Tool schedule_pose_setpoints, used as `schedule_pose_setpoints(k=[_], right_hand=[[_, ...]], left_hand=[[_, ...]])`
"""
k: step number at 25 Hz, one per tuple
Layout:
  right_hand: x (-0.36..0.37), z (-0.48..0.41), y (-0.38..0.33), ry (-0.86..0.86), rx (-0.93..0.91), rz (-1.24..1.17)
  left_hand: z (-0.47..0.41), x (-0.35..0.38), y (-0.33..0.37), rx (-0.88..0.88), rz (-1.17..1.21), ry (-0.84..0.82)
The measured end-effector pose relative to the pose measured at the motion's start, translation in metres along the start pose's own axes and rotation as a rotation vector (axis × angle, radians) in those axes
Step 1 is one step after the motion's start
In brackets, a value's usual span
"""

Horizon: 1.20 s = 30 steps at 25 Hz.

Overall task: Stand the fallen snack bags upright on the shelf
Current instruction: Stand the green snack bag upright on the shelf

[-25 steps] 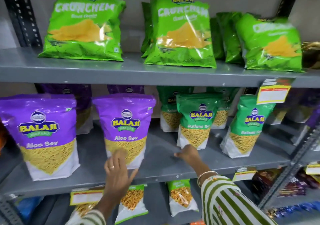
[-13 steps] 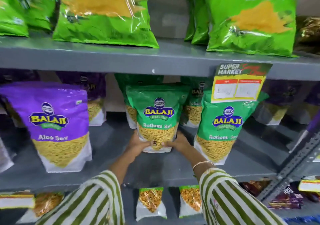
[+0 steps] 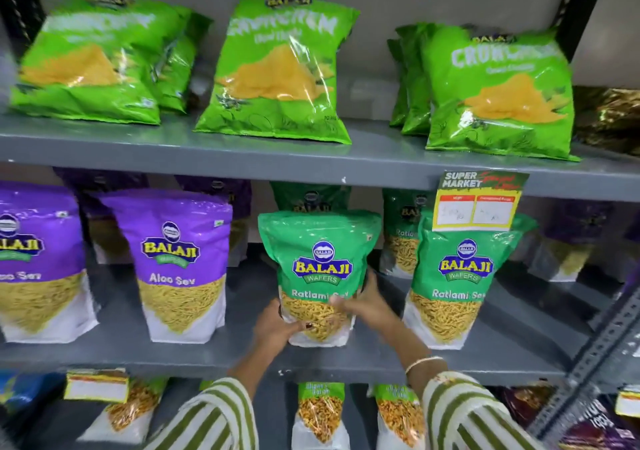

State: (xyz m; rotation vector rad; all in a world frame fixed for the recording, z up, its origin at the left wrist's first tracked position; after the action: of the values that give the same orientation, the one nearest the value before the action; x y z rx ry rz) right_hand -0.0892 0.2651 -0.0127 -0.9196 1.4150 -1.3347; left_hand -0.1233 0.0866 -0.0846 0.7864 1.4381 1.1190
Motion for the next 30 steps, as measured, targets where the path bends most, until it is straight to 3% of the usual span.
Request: schedule_pose_setpoints(k=[2, 4, 7, 9, 11, 14, 17, 20, 23, 24, 26, 28, 30], right_hand=[[-0.020, -0.010, -0.062, 0.218, -0.130, 0.149], [-0.013, -0.009, -0.131, 0.300, -0.304, 0.502], [0.047, -0.009, -0.176, 0.092, -0.433, 0.978], [0.083, -0.014, -0.171, -0.080, -0.409, 1.085], [0.099, -0.019, -0.171, -0.124, -0.404, 1.156], [0.098, -0.022, -0.177, -0.068, -0.400, 1.143], [0.080, -0.019, -0.182, 0.058, -0.401, 0.953], [0.033, -0.007, -0.177, 0.339, -0.469, 0.810], [-0.023, 0.004, -0.118, 0.557, -0.426, 0.521], [-0.032, 0.002, -0.086, 0.522, -0.368, 0.409], [-0.023, -0.010, -0.010, 0.276, -0.132, 0.260], [0.003, -0.011, 0.048, 0.024, 0.035, 0.277], [0.011, -0.013, 0.074, 0.030, 0.024, 0.356]], left_hand=[[0.003, -0.001, 0.002, -0.016, 0.011, -0.039], [0.004, 0.006, -0.007, -0.049, 0.024, -0.106], [-0.002, 0.019, -0.030, -0.073, -0.064, -0.134], [0.001, 0.012, -0.025, -0.061, -0.156, -0.099], [0.003, 0.007, -0.017, -0.052, -0.209, -0.077], [-0.002, 0.005, -0.018, -0.043, -0.258, -0.062], [-0.007, 0.002, -0.020, -0.028, -0.290, -0.059], [-0.011, 0.001, -0.016, 0.004, -0.286, -0.070], [-0.013, -0.002, -0.016, 0.012, -0.274, -0.071], [-0.012, -0.002, -0.016, 0.014, -0.265, -0.063], [-0.012, -0.001, -0.017, 0.025, -0.250, -0.043], [-0.012, -0.002, -0.017, 0.037, -0.255, -0.027], [-0.014, -0.005, -0.018, 0.039, -0.274, -0.020]])
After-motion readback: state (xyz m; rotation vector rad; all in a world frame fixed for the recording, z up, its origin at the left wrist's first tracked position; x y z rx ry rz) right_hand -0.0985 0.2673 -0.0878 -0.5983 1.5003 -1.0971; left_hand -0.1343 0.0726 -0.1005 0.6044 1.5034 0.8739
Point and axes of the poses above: each hand's wrist, its own z-axis away from the middle knuckle, its own x-axis out of the palm, y = z × x, the point moved 10 cm from there along -z, towards the middle knuckle, and after that the axes turned 12 degrees about y, right-handed, at the moved point
